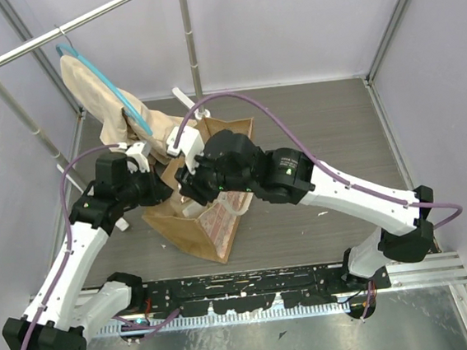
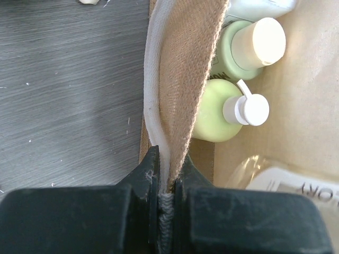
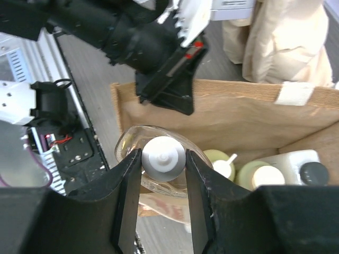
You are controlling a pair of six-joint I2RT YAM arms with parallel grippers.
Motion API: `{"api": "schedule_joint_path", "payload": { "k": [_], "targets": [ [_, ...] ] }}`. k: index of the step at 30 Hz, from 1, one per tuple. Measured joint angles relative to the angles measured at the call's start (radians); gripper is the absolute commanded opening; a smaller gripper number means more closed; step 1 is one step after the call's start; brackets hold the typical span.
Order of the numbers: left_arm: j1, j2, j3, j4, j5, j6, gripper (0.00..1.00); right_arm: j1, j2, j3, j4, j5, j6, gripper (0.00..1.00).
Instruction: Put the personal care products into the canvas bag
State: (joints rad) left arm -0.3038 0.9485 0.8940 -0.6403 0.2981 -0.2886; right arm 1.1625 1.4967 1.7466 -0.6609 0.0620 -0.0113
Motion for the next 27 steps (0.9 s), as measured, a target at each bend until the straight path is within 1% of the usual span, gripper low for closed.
{"api": "schedule_joint_path", "payload": {
  "k": [4,14,20,27],
  "targets": [
    [0.0,-0.012,-0.005,-0.002,0.0,0.0,0.0,0.063,0.0,0.0,-0.007,0.043,0.018,0.01],
    [0.0,-0.024,-0.006,-0.004,0.0,-0.001,0.0,0.071,0.0,-0.005,-0.02,0.142,0.036,0.01],
    [-0.002,-0.03,0.013,-0.029,0.0,-0.001,0.0,0.071,0.0,-0.095,0.008,0.177,0.046,0.0],
    [-0.009,-0.037,0.066,-0.097,-0.001,0.0,0.0,0.071,0.0,-0.183,0.034,0.161,0.09,0.01]
  ]
}}
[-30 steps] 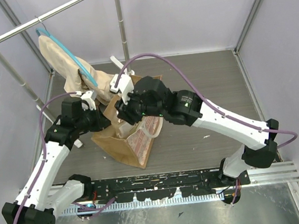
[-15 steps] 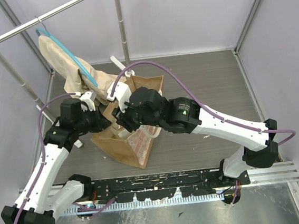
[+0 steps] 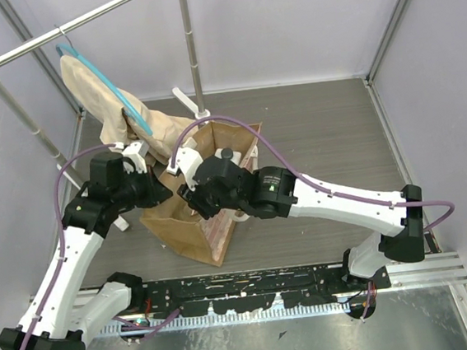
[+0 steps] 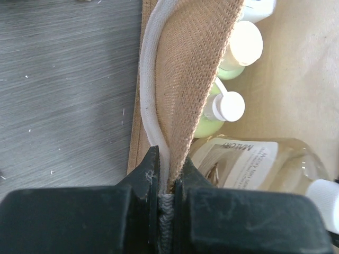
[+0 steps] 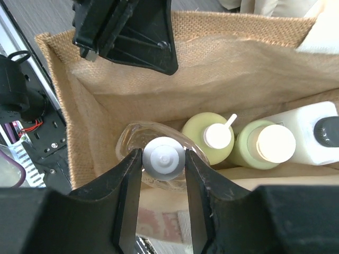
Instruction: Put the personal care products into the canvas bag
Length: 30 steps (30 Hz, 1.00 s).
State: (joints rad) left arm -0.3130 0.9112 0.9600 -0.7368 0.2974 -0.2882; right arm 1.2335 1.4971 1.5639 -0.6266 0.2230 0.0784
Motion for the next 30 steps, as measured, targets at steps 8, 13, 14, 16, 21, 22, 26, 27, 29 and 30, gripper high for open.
{"api": "schedule_joint_path", "payload": {
  "k": [8,13,14,16,21,22,26,27,29,30],
  "targets": [
    [-0.003,-0.004,0.008,-0.029,0.0,0.0,0.0,-0.006,0.001,-0.133,0.073,-0.02,0.049,0.0],
    [-0.005,-0.004,0.009,-0.032,0.0,0.0,0.0,-0.011,0.016,-0.192,0.114,-0.035,0.078,0.01],
    [-0.005,-0.004,0.009,-0.032,0.0,0.0,0.0,-0.011,0.022,-0.202,0.124,-0.04,0.083,0.01],
    [-0.006,-0.005,0.009,-0.032,0.0,0.0,0.0,-0.012,0.038,-0.212,0.136,-0.047,0.09,0.01],
    [-0.006,-0.005,0.009,-0.032,0.0,0.0,0.02,-0.011,0.066,-0.222,0.192,-0.061,0.101,0.01],
    [-0.006,-0.005,0.009,-0.032,0.0,0.0,0.02,-0.011,0.068,-0.222,0.198,-0.062,0.103,0.01],
    [-0.006,-0.005,0.009,-0.032,-0.001,0.001,0.04,-0.011,0.073,-0.222,0.211,-0.063,0.107,0.12],
    [-0.006,-0.005,0.009,-0.032,-0.001,0.002,0.05,-0.011,0.073,-0.222,0.21,-0.063,0.108,0.24],
    [-0.006,-0.006,0.009,-0.032,-0.001,0.003,0.07,-0.011,0.073,-0.22,0.206,-0.063,0.109,0.49],
    [-0.006,-0.006,0.009,-0.032,-0.002,0.003,0.09,-0.011,0.073,-0.217,0.2,-0.063,0.109,0.64]
  ]
}}
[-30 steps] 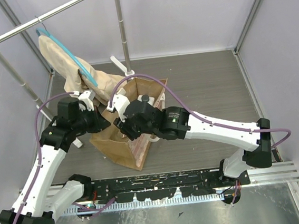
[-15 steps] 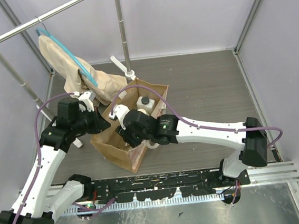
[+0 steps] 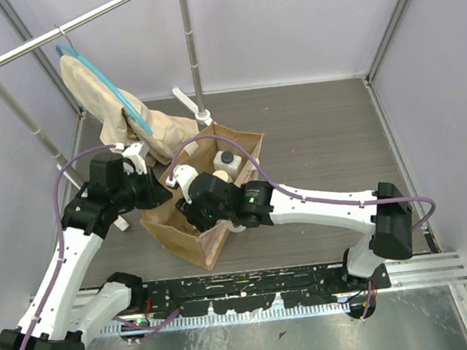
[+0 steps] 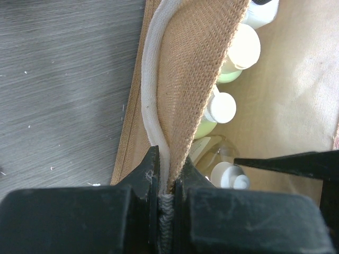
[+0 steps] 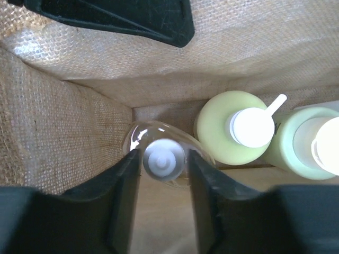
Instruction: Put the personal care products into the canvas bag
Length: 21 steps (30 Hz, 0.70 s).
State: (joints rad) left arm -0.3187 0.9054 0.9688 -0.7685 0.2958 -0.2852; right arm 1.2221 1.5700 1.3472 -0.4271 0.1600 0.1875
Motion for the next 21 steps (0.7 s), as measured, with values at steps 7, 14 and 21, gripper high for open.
{"api": "schedule_joint_path", "payload": {
  "k": [7,14,21],
  "targets": [
    [-0.001,-0.003,0.0,0.0,-0.009,0.001,0.08,-0.002,-0.017,0.05,-0.047,0.03,-0.027,1.0],
    [-0.001,-0.006,0.003,-0.003,-0.01,0.0,0.3,-0.071,-0.06,0.191,-0.089,0.061,-0.09,1.0],
    [-0.001,-0.007,0.108,-0.012,0.007,-0.009,0.98,-0.323,-0.072,0.284,-0.111,-0.016,-0.132,1.0]
  ]
}}
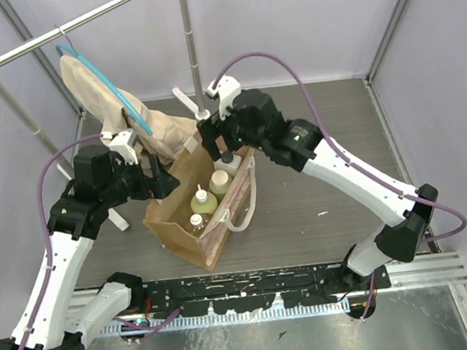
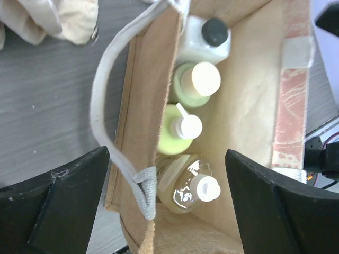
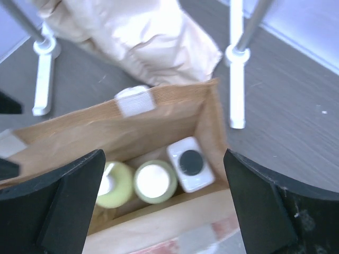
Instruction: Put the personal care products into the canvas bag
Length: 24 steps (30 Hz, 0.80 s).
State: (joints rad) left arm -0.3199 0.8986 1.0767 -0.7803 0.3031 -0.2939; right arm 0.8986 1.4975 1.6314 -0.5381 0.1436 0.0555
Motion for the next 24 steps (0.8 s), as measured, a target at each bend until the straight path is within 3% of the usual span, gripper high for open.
{"api": "schedule_joint_path", "payload": {
  "k": [6,12,18,24],
  "targets": [
    [0.0,0.0,0.078,0.003,-0.006,0.003,0.98,-0.149,0.002,0.088,-0.039,-0.067,-0.032,1.0],
    [0.0,-0.006,0.111,-0.071,-0.158,0.035,0.98,-0.383,0.002,0.087,-0.042,-0.136,-0.046,1.0],
    [0.0,-0.064,0.111,-0.15,-0.381,0.062,0.98,-0.646,0.001,-0.059,0.012,-0.195,-0.03,1.0],
    [0.0,-0.073,0.11,-0.198,-0.55,0.066,0.98,-0.769,0.001,-0.245,0.04,-0.14,0.005,1.0]
  ]
}}
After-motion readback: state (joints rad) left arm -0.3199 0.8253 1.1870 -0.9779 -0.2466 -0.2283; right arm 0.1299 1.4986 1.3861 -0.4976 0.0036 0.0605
